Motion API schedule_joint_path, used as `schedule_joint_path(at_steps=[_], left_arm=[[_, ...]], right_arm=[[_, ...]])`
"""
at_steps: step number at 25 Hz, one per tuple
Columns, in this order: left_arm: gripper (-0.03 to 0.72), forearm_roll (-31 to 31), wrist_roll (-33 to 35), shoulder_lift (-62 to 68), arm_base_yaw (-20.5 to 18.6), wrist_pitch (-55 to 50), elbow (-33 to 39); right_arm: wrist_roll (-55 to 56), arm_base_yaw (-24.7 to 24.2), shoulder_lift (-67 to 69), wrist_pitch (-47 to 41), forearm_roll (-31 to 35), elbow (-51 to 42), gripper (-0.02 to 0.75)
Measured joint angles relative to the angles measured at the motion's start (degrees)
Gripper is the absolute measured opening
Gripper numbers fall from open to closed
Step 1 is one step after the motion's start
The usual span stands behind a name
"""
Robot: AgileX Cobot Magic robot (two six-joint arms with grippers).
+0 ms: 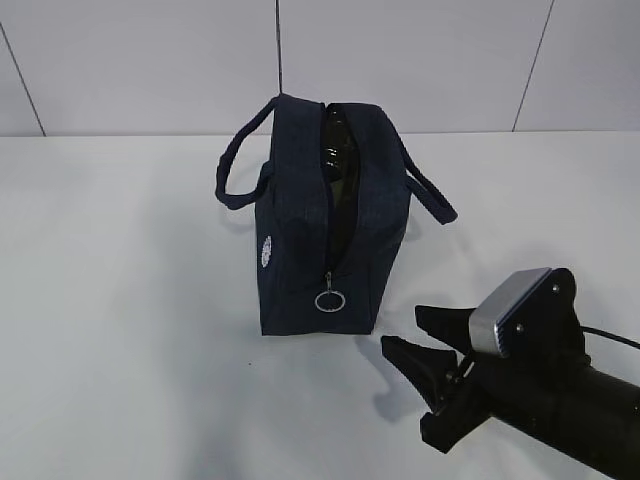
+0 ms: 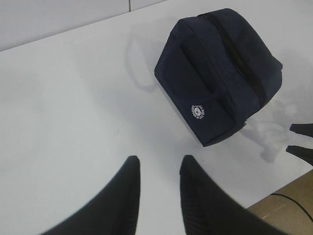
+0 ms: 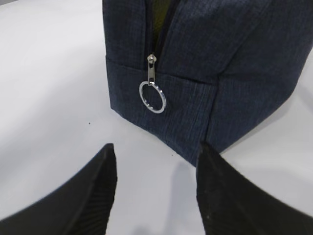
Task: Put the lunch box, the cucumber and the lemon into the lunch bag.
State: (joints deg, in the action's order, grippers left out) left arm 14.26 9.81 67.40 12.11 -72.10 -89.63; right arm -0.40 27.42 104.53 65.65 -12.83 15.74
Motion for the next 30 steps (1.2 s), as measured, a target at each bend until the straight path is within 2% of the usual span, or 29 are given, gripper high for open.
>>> schedule_joint_path(at_steps=[15,21,30], left_arm=[[0.205,-0.3,0.0,-0.4,0.0,-0.1,0.0],[0.204,-0.3,0.0,-0.4,0.0,-0.1,0.0],[0.204,-0.3,0.0,-0.4,0.0,-0.1,0.0]], right_arm=[[0.0,0.0,6.5,0.0,-1.9,5.8,0.404],[0.4,0.0,7.7,0.0,-5.1,8.1,0.404],[0.4,0.0,10.7,0.0,-5.3,11.4,0.404]])
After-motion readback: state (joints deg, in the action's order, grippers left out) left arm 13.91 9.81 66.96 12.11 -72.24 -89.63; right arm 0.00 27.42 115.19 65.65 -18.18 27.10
